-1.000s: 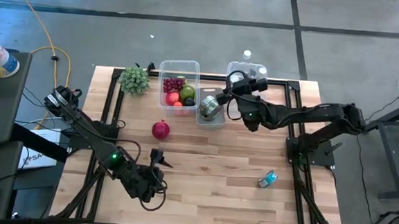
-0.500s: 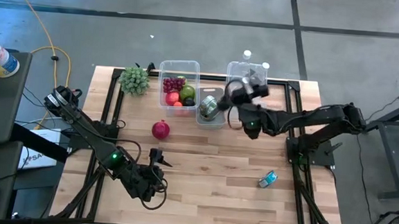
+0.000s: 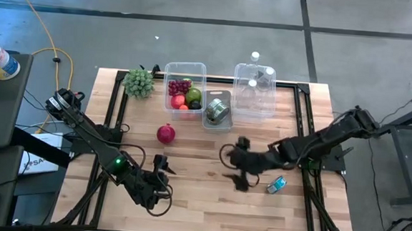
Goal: Pick & Place Food Item
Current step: Put the yellow blue tuna can into the gray bin
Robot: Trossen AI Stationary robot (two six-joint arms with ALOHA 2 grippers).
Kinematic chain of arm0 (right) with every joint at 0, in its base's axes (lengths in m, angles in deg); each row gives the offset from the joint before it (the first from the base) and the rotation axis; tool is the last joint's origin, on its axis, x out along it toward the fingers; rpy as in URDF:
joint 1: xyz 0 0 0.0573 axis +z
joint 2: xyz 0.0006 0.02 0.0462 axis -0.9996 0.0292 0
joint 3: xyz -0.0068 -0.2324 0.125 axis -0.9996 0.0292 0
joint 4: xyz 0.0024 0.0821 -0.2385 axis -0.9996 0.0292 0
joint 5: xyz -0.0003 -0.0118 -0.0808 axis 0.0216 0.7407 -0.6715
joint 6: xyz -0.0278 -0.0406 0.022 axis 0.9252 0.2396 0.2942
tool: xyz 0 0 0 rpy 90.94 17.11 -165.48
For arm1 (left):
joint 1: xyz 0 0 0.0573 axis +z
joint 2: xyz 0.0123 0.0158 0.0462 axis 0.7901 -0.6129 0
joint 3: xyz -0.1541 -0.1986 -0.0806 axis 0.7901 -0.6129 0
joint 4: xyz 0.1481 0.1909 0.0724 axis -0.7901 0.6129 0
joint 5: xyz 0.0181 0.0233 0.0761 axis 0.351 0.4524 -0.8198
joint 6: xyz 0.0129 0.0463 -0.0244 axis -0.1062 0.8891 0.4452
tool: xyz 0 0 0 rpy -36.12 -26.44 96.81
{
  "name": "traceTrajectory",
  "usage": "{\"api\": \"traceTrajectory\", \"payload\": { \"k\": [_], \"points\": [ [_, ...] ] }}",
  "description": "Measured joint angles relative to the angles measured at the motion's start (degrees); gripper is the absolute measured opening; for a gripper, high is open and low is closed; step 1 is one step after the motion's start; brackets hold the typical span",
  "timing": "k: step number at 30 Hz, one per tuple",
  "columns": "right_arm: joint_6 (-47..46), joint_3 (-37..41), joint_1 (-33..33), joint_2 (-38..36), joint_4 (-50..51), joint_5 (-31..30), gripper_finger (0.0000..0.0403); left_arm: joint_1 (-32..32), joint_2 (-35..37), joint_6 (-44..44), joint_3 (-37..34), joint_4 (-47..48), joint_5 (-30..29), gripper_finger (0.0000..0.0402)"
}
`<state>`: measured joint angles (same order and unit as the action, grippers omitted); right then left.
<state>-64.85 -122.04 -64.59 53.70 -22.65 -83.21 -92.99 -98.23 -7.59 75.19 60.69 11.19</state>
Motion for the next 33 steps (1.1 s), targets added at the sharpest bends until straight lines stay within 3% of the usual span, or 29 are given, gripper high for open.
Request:
{"api": "traceTrajectory", "payload": {
  "k": [4, 7, 12, 17, 21, 33],
  "points": [
    [-14.0, 0.0, 4.2, 0.0, 9.6, 12.6, 0.0335, 0.0, 0.0, -0.3, 0.0, 0.0, 0.0, 0.0369],
    [-21.2, 0.0, 8.2, 0.0, 14.5, 16.2, 0.0335, 0.2, 0.0, -0.5, 0.0, -0.1, 0.0, 0.0369],
    [-28.1, 0.0, 14.6, 0.0, 23.4, 13.3, 0.0335, 1.1, 0.0, -0.7, 0.0, -0.2, 0.0, 0.0369],
    [-24.0, 0.0, 20.0, 0.0, 34.0, 11.3, 0.0335, 2.2, 0.0, -0.6, 0.0, -0.2, -0.1, 0.0369],
    [-22.8, 0.0, 22.8, 0.0, 38.2, 6.2, 0.0335, 2.6, 0.0, -0.6, 0.0, -0.2, -0.1, 0.0369],
    [-20.6, 1.8, 24.0, 0.0, 42.7, 5.6, 0.0335, 2.6, 0.0, -0.6, 0.0, -0.8, -0.1, 0.0369]
  ]
}}
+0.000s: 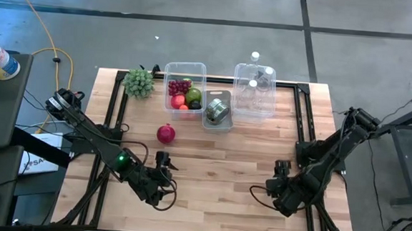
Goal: Pick & Place Food Item
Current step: Put the yellow blue tuna can into the gray bin
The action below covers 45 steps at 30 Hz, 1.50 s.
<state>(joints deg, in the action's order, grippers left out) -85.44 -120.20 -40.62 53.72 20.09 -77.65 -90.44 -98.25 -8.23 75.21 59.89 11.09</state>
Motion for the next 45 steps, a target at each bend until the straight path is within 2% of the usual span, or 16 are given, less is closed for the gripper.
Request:
{"api": "traceTrajectory", "payload": {
  "k": [6, 10, 18, 22, 31, 33, 36, 38, 45],
  "points": [
    [-0.5, 5.4, 0.4, 0.0, -0.5, 1.5, 0.0335, 0.0, 0.0, 0.1, 0.0, -0.6, 0.0, 0.0369],
    [-0.3, 5.7, 0.3, 0.0, -1.3, -0.8, 0.0335, 0.4, 0.0, 1.3, 0.0, -1.9, -0.5, 0.0369],
    [1.5, 5.7, -0.2, 0.0, -0.4, 3.6, 0.0335, 2.8, 0.0, 0.9, 0.0, -2.5, -0.5, 0.0369],
    [1.2, 5.8, -0.2, 0.0, -0.7, 3.0, 0.0335, 3.3, 0.0, 0.6, 0.0, -2.6, 0.0, 0.0369],
    [1.0, 11.5, -0.3, 0.0, -4.1, 3.0, 0.0335, 3.3, 0.0, 0.5, 0.0, -2.7, 0.1, 0.0369],
    [-0.9, 12.2, -0.6, 0.0, -6.0, 1.4, 0.0335, 3.3, 0.0, 0.5, 0.0, -2.7, 0.1, 0.0369],
    [-8.6, 12.9, -1.7, 0.0, -5.8, -1.9, 0.0335, 3.3, 0.0, 1.1, 0.0, -2.7, 0.1, 0.0369],
    [-11.1, 13.0, -2.6, 0.0, -5.7, -1.9, 0.0335, 3.3, 0.0, 1.3, 0.0, -2.7, 0.1, 0.0369],
    [-8.5, 13.0, -4.4, 0.0, -11.4, -0.8, 0.0335, 3.3, 0.0, 1.3, 0.0, -2.7, 0.1, 0.0369]
  ]
}}
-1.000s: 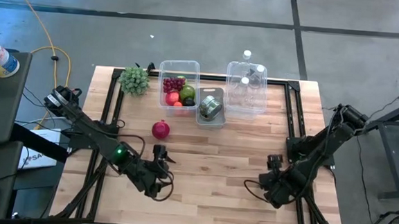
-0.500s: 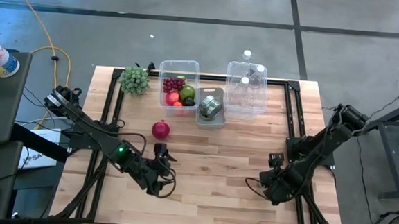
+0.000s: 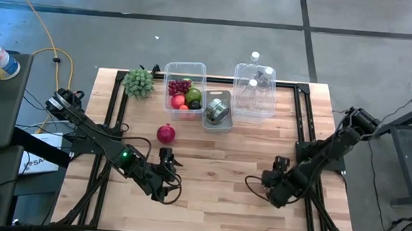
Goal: Pick & Place Food Item
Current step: Put the yellow blue tuna can into the gray bin
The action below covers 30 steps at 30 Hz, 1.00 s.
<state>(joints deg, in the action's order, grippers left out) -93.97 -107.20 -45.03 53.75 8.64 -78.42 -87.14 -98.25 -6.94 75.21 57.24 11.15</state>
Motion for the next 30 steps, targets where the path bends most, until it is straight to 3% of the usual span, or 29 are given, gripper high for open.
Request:
{"api": "traceTrajectory", "payload": {
  "k": [8, 14, 20, 27, 30],
  "points": [
    [-0.9, 2.3, -3.7, 0.0, -1.8, 5.7, 0.0333, 0.0, 0.0, 0.0, 0.0, 0.0, 0.0, 0.0369],
    [-2.6, 5.4, -5.8, 0.0, -3.2, 6.2, 0.0310, 0.0, 0.0, 0.0, 0.0, 0.0, 0.0, 0.0369],
    [-0.1, 5.7, -7.8, 0.0, -6.0, 6.5, 0.0247, 0.0, 0.0, 0.0, 0.0, 0.0, 0.0, 0.0369],
    [4.2, 5.7, -7.8, 0.0, -12.4, 3.4, 0.0139, 0.0, 0.0, 0.0, 0.0, 0.0, 0.0, 0.0369],
    [7.2, 5.7, -7.8, 0.0, -15.5, 0.4, 0.0129, 0.0, 0.0, 0.0, 0.0, 0.0, 0.0, 0.0369]
  ]
}}
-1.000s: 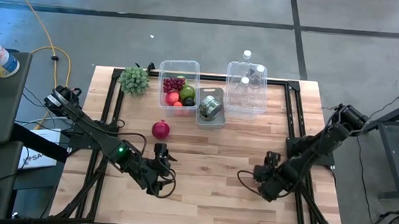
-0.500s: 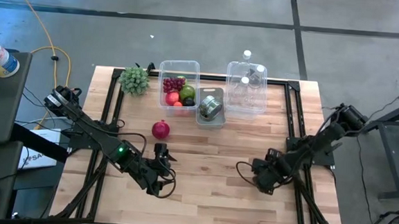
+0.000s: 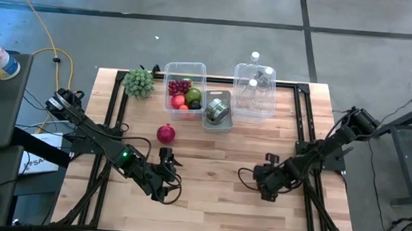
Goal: Pick & Place Food Item
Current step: Put the yellow blue tuna can into the gray bin
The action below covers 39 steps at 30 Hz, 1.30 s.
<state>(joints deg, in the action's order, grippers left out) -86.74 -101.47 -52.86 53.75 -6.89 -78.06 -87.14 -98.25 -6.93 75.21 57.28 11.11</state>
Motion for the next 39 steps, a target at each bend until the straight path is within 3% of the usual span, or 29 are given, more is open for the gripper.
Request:
{"api": "traceTrajectory", "payload": {
  "k": [5, 10, 16, 21, 29, 39],
  "points": [
    [4.1, 0.0, -0.9, 0.0, -4.8, -2.0, 0.0134, 0.0, 0.0, 0.0, 0.0, 0.0, 0.0, 0.0369],
    [12.1, 0.0, -4.0, 0.0, -14.3, -3.1, 0.0179, 0.0, 0.0, 0.0, 0.0, 0.0, 0.0, 0.0369],
    [19.5, 0.0, -10.9, 0.0, -19.4, -0.8, 0.0156, 0.0, 0.0, 0.0, 0.0, 0.0, 0.0, 0.0369],
    [21.3, -0.1, -14.3, 0.5, -19.1, 1.2, 0.0138, 0.0, 0.0, 0.0, 0.0, 0.1, 0.0, 0.0369],
    [22.3, 0.2, -16.1, 5.4, -19.6, 6.5, 0.0168, 0.0, -0.4, -0.3, -0.6, -1.4, -0.1, 0.0369],
    [21.6, -0.2, -16.7, 12.2, -24.9, 5.6, 0.0160, 0.7, -7.0, 5.4, -0.9, -7.8, 0.1, 0.0369]
  ]
}}
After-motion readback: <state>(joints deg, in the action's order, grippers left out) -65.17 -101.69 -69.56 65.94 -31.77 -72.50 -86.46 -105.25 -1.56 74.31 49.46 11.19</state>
